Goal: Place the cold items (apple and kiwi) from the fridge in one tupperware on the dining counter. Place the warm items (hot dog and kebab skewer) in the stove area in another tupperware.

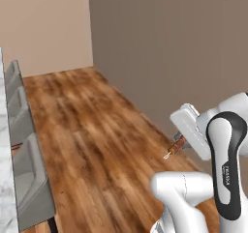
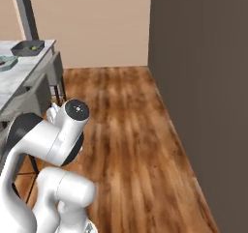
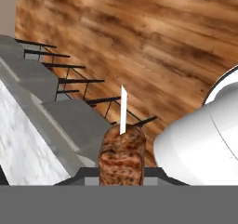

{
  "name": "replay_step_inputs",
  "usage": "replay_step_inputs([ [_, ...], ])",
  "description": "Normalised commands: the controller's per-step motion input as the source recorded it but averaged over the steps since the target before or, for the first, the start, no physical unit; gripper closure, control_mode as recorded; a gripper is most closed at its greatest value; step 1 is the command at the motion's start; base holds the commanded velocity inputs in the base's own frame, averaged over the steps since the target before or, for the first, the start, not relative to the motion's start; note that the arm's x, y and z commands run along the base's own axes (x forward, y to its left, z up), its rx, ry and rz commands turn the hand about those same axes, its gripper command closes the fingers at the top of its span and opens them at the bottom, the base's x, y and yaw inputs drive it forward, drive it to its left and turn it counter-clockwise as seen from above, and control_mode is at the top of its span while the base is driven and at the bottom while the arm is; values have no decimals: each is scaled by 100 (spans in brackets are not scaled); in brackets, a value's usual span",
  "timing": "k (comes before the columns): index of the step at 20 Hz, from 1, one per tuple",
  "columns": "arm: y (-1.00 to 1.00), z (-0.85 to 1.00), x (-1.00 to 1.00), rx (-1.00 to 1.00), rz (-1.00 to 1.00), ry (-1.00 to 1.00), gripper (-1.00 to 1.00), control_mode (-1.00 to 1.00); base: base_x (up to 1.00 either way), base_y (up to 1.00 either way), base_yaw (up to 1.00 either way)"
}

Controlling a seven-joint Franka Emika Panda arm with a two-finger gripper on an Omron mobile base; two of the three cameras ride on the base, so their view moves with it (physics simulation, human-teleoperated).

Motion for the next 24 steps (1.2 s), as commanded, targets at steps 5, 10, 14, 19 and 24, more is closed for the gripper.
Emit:
replay_step_inputs([
  [5,0,0,0,0,0,0,100,100,100,-13,50],
  [10,0,0,0,0,0,0,100,100,100,-21,54],
  [14,0,0,0,0,0,0,100,100,100,-27,55],
  [19,0,0,0,0,0,0,100,100,100,-26,54],
  [24,0,0,0,0,0,0,100,100,100,-26,53],
])
